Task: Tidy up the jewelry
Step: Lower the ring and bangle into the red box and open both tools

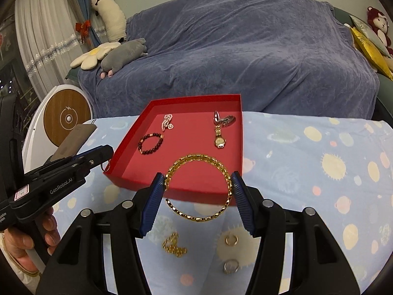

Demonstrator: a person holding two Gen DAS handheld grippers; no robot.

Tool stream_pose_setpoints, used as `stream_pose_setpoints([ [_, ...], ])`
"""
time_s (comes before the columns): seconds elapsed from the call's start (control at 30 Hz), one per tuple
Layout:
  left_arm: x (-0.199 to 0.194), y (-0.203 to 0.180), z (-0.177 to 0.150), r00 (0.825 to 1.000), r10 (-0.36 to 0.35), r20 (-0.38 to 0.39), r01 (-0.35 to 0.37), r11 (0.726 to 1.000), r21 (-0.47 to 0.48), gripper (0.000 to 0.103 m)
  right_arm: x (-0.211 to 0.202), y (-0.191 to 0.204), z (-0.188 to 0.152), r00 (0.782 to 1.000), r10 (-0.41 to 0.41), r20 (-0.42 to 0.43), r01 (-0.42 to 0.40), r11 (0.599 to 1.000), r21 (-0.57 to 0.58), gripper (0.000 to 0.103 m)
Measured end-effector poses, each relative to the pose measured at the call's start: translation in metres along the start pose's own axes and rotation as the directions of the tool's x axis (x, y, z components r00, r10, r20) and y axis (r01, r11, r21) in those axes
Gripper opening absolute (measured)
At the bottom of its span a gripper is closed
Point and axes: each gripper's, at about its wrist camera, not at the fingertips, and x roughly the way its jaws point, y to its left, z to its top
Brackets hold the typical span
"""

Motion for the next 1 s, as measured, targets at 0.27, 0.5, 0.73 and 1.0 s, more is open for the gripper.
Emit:
stream_pose_setpoints([
  [0.27,0.057,0.01,0.011,0.999,0.039,-0.03,-0.039,0.999,0.015,0.013,0.075,-0.005,0.006,0.996,-0.028,-0.081,0.027,1.0,-0.013,0.054],
  [0.5,0.084,0.022,0.003,0.993,0.089,-0.074,-0.089,0.996,0.001,0.014,0.102,-0.011,0.004,0.994,-0.035,-0.108,0.033,0.999,-0.02,0.055],
  [0.73,0.062,0.036,0.014,0.993,0.117,-0.023,-0.118,0.993,-0.024,0.033,0.063,-0.019,0.015,1.0,-0.021,-0.02,0.022,1.0,0.011,0.062],
  [1.0,-0.022,0.048,0.016,0.993,0.106,0.051,-0.102,0.992,-0.074,0.054,-0.025,-0.027,0.002,0.999,-0.031,0.04,0.029,0.999,0.043,0.068],
])
